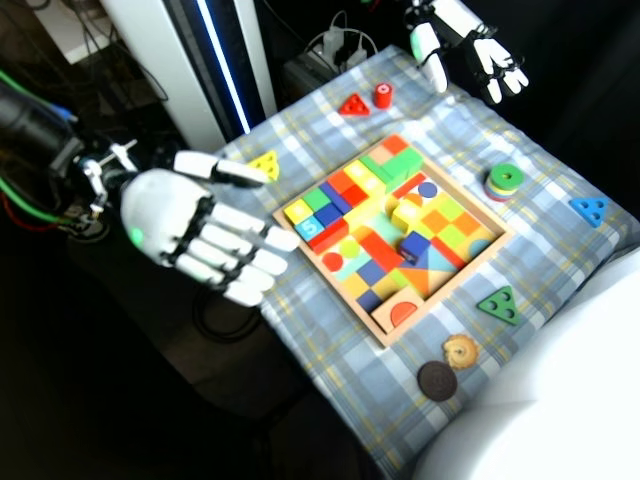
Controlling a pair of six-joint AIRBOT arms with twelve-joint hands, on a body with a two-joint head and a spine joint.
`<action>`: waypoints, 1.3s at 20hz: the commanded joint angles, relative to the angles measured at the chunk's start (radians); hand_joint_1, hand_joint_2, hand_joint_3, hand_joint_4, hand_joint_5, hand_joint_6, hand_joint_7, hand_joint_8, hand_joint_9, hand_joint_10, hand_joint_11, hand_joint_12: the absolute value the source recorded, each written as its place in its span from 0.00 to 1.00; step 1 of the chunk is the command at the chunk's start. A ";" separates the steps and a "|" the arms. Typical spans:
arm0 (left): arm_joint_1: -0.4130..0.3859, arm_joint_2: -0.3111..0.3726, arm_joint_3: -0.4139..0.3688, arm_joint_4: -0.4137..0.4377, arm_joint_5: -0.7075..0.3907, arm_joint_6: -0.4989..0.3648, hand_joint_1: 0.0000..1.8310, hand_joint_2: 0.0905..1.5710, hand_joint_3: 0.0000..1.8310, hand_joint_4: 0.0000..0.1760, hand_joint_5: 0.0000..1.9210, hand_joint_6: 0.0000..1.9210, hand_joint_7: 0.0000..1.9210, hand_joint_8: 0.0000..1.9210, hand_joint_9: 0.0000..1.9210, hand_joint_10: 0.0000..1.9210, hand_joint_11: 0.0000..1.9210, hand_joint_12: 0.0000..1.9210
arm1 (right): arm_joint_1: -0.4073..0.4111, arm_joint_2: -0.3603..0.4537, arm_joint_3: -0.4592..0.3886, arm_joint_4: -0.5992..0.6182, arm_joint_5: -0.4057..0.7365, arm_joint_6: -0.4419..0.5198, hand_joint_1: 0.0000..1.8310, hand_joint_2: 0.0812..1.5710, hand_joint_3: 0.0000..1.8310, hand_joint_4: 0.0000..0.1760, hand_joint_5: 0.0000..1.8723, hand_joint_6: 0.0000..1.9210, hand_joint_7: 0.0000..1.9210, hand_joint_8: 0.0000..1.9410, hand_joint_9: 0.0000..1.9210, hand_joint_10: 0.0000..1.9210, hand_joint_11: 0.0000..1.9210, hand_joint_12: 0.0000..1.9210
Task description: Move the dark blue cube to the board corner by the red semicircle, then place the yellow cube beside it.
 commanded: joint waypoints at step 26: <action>-0.013 0.000 0.012 0.058 -0.077 -0.003 0.37 0.88 0.00 0.36 0.17 0.00 0.05 0.00 0.05 0.00 0.00 0.00 | 0.557 -0.183 0.434 -0.848 -0.652 0.363 0.00 0.64 0.00 0.00 0.19 0.01 0.00 0.00 0.00 0.00 0.00 0.00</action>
